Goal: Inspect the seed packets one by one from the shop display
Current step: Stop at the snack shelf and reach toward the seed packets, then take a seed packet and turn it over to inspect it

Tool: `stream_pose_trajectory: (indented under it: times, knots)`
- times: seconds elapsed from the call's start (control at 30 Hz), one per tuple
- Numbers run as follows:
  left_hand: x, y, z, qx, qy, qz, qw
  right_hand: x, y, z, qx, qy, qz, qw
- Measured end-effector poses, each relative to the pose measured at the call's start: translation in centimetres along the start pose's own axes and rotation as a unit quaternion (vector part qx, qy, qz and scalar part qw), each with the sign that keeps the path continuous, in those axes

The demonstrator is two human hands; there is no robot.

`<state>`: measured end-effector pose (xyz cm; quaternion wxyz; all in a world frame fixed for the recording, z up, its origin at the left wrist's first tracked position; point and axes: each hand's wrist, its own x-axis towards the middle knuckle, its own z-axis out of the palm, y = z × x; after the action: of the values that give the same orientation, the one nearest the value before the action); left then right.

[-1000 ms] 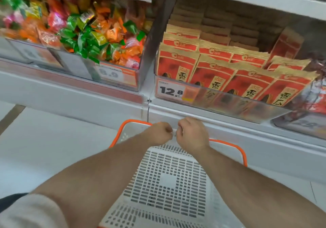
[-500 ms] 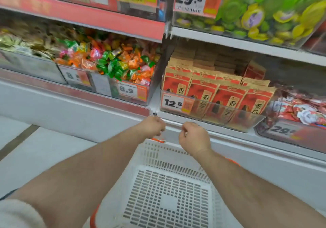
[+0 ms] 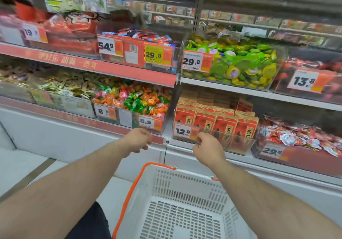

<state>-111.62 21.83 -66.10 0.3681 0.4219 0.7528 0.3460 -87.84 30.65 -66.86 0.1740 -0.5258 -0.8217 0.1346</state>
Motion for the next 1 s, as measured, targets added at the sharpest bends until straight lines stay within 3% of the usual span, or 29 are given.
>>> stream_pose_trajectory:
  times: [0.43, 0.6, 0.83, 1.0]
  knots:
    - [6.0, 3.6, 4.9, -0.057, -0.080, 0.005, 0.995, 5.1, 2.8, -2.1, -0.136, -0.023, 0.062, 0.989]
    - [6.5, 2.8, 5.3, -0.101, -0.092, -0.027, 0.990, 6.2, 3.5, -1.0, -0.142, 0.007, 0.095, 0.985]
    - [6.6, 3.2, 7.3, -0.298, -0.137, -0.131, 0.936, 7.4, 4.5, -0.9, -0.128, 0.040, 0.110, 0.985]
    - [6.8, 3.6, 8.2, -0.364, -0.135, -0.158, 0.908, 6.7, 4.6, -0.5, -0.131, 0.091, 0.092, 0.983]
